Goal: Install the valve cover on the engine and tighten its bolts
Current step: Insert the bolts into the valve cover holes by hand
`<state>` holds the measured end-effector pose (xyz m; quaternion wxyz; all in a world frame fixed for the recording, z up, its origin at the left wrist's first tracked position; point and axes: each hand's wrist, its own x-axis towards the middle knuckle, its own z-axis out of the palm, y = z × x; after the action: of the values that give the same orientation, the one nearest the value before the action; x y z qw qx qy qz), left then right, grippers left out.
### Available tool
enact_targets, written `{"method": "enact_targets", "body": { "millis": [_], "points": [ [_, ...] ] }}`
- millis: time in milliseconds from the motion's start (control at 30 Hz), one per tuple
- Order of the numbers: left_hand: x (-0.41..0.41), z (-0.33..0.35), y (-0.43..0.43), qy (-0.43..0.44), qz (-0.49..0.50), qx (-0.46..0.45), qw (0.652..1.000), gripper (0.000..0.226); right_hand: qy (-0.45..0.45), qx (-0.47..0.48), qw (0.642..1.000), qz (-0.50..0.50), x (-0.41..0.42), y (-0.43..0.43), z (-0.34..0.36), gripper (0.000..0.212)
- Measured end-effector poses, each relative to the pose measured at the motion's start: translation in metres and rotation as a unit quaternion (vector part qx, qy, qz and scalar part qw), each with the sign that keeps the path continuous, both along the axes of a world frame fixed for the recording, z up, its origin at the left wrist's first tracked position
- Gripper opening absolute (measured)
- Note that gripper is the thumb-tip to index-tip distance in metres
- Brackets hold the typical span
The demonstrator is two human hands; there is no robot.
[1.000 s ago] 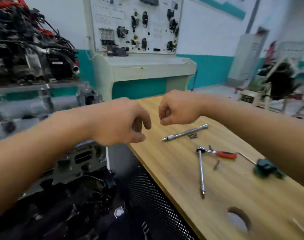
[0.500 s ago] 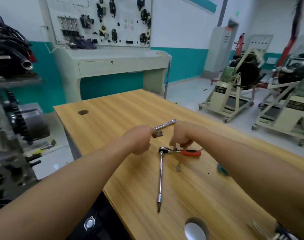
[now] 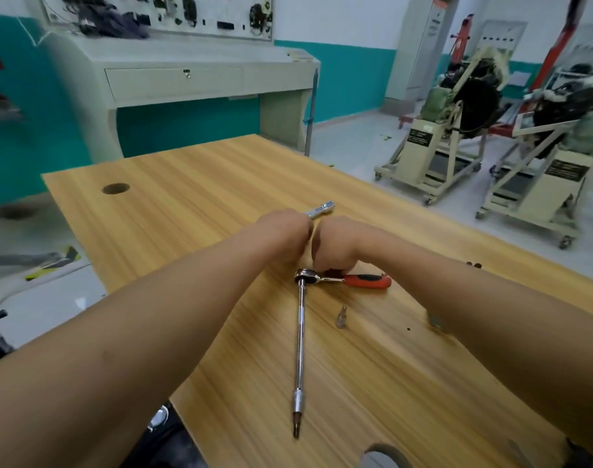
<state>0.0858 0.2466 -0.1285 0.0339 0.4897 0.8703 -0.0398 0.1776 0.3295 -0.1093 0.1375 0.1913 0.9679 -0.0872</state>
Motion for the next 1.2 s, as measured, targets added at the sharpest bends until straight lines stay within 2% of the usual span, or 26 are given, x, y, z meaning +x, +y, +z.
{"method": "enact_targets", "body": {
  "millis": [100, 200, 333, 433, 500, 567, 633, 700, 767, 867, 933, 967, 1033, 1133, 1200],
  "points": [
    [0.003, 0.005, 0.001, -0.026, -0.017, -0.027, 0.999, 0.026, 0.040, -0.114, 0.991, -0.064, -0.001, 0.002, 0.003, 0.012],
    [0.011, 0.006, -0.005, -0.025, -0.044, -0.071, 0.996, 0.024, 0.064, -0.164, 0.979, -0.103, 0.001, 0.004, 0.001, 0.018],
    [0.023, 0.000, -0.031, 0.092, -0.052, -0.109, 0.988, 0.029, 0.115, -0.222, 0.956, -0.151, 0.007, 0.004, 0.002, 0.020],
    [0.025, -0.007, -0.055, 0.108, -0.074, -0.081, 0.988, 0.021, 0.153, -0.206, 0.953, -0.160, 0.013, -0.001, 0.011, 0.017],
    [0.027, -0.009, -0.071, 0.094, -0.078, -0.050, 0.991, 0.007, 0.179, -0.195, 0.953, -0.147, 0.016, -0.008, 0.022, 0.018],
    [0.032, -0.011, -0.086, 0.072, -0.068, -0.021, 0.995, 0.004, 0.176, -0.222, 0.952, -0.115, 0.018, -0.019, 0.036, 0.018],
    [0.039, -0.010, -0.102, 0.027, -0.020, 0.009, 0.999, 0.004, 0.142, -0.287, 0.944, -0.084, 0.022, -0.034, 0.052, 0.018],
    [0.050, -0.004, -0.123, -0.069, 0.048, 0.069, 0.994, 0.004, 0.123, -0.375, 0.916, -0.065, 0.027, -0.053, 0.068, 0.019],
    [0.065, 0.010, -0.151, -0.209, 0.095, 0.182, 0.956, 0.009, 0.120, -0.464, 0.877, -0.038, 0.032, -0.075, 0.085, 0.020],
    [0.094, 0.057, -0.212, -0.397, 0.146, 0.335, 0.842, 0.016, 0.124, -0.572, 0.810, 0.038, 0.038, -0.118, 0.123, 0.018],
    [0.113, 0.094, -0.265, -0.453, 0.154, 0.414, 0.774, 0.022, 0.105, -0.618, 0.769, 0.127, 0.040, -0.156, 0.157, 0.019],
    [0.121, 0.112, -0.295, -0.450, 0.148, 0.449, 0.758, 0.022, 0.096, -0.629, 0.751, 0.175, 0.042, -0.177, 0.173, 0.024],
    [0.134, 0.151, -0.357, -0.392, 0.132, 0.495, 0.764, 0.023, 0.109, -0.616, 0.735, 0.261, 0.040, -0.220, 0.201, 0.035],
    [0.139, 0.208, -0.437, -0.230, 0.160, 0.513, 0.811, 0.028, 0.209, -0.504, 0.765, 0.341, 0.017, -0.292, 0.219, 0.016],
    [0.125, 0.235, -0.474, -0.075, 0.207, 0.456, 0.862, 0.031, 0.270, -0.376, 0.804, 0.374, -0.007, -0.341, 0.222, 0.009]
  ]
}}
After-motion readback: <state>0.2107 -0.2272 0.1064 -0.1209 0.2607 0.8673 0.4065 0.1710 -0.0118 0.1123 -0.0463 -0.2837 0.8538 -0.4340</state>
